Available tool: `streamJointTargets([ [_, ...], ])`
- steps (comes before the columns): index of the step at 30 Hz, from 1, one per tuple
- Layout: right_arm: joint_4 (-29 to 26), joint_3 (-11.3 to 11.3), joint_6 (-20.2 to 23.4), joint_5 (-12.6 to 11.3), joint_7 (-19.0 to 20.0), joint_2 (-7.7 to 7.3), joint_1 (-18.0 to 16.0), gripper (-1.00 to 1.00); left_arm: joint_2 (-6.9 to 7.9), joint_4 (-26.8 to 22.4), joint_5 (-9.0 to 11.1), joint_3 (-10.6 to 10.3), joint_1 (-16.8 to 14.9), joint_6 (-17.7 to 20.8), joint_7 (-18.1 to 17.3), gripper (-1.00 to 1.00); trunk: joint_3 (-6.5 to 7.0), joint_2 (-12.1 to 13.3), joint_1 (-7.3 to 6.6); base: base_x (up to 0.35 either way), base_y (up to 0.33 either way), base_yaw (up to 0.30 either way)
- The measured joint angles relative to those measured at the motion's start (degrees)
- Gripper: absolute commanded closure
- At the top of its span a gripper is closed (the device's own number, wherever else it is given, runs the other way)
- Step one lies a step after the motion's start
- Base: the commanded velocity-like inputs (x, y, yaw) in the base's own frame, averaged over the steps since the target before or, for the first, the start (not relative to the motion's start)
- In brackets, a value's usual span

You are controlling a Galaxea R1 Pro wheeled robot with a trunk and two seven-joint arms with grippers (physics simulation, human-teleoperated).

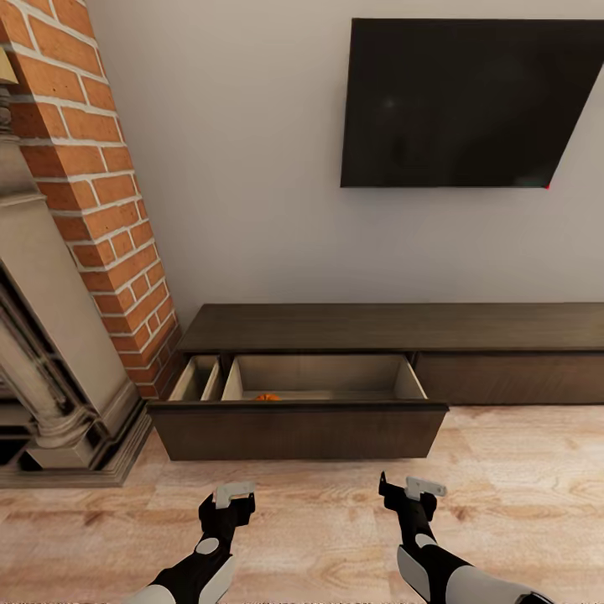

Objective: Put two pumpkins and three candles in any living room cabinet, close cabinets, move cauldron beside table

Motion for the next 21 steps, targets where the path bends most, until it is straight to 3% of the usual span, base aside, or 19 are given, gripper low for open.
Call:
streamJointTargets([
  [3,-0.1,1.3,-0.3,0.1,0.0,0.01,0.0,-1.00,0.00,0.0,0.0,-0.2,0.0,-0.2,0.0,-1.00,-0.54,-1.2,0.66,0.000,0.000,0.000],
  [6,-0.4,3.0,-2.6,0.1,0.5,0.01,0.1,-1.00,0.00,0.0,0.0,-1.9,0.0,-0.2,-0.1,-1.00,-1.08,-2.4,1.32,0.000,0.000,0.000],
  [10,-0.4,8.4,-4.5,-0.1,0.7,0.01,0.1,-1.00,0.00,-0.1,0.2,-5.5,0.0,-0.4,-1.6,-1.00,-1.80,-4.0,2.20,0.000,0.000,0.000],
  [21,-0.6,10.2,-4.9,0.2,2.1,-0.25,0.2,-1.00,0.06,-0.4,0.3,-5.5,0.0,-1.3,-2.4,-1.00,-3.77,-8.4,4.61,0.000,0.000,0.000],
])
